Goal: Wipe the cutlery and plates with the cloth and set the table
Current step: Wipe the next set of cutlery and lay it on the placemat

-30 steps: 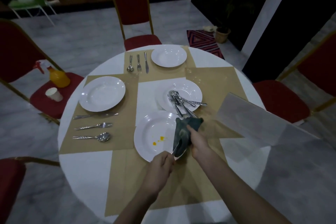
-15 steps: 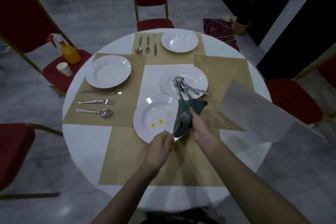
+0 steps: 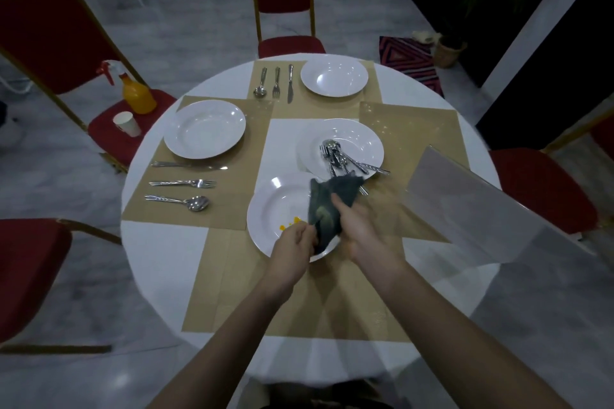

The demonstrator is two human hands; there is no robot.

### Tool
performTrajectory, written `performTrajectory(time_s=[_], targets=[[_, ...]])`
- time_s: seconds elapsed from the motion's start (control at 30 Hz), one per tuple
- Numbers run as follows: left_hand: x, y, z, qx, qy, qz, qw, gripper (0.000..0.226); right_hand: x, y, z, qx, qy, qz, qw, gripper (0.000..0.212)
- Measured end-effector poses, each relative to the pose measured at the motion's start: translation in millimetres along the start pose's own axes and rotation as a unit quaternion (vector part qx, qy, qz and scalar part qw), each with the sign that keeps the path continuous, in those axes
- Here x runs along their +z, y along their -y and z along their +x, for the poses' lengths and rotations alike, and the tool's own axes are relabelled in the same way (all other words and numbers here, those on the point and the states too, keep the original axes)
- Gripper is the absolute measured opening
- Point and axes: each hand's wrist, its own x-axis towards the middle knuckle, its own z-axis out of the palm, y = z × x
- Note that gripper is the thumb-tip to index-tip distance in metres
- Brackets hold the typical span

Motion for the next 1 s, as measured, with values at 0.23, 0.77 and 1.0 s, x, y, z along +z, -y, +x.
performTrajectory(time_s=[0.23, 0.77, 1.0], targets=[[-3, -1, -5, -0.004, 0.021, 0.010, 1.000, 0.029, -11, 21, 15, 0.009, -0.050, 0.015, 0.999, 0.037], [-7, -11, -6, 0.020, 0.011, 0.016, 1.000, 0.030, -2, 50, 14, -0.031, -0.050, 0.039, 0.998, 0.024], [-12, 1, -12, 0.005, 0.016, -0.001, 1.000, 0.030, -1, 8, 3, -0.025, -0.010, 0.005, 1.000, 0.024]])
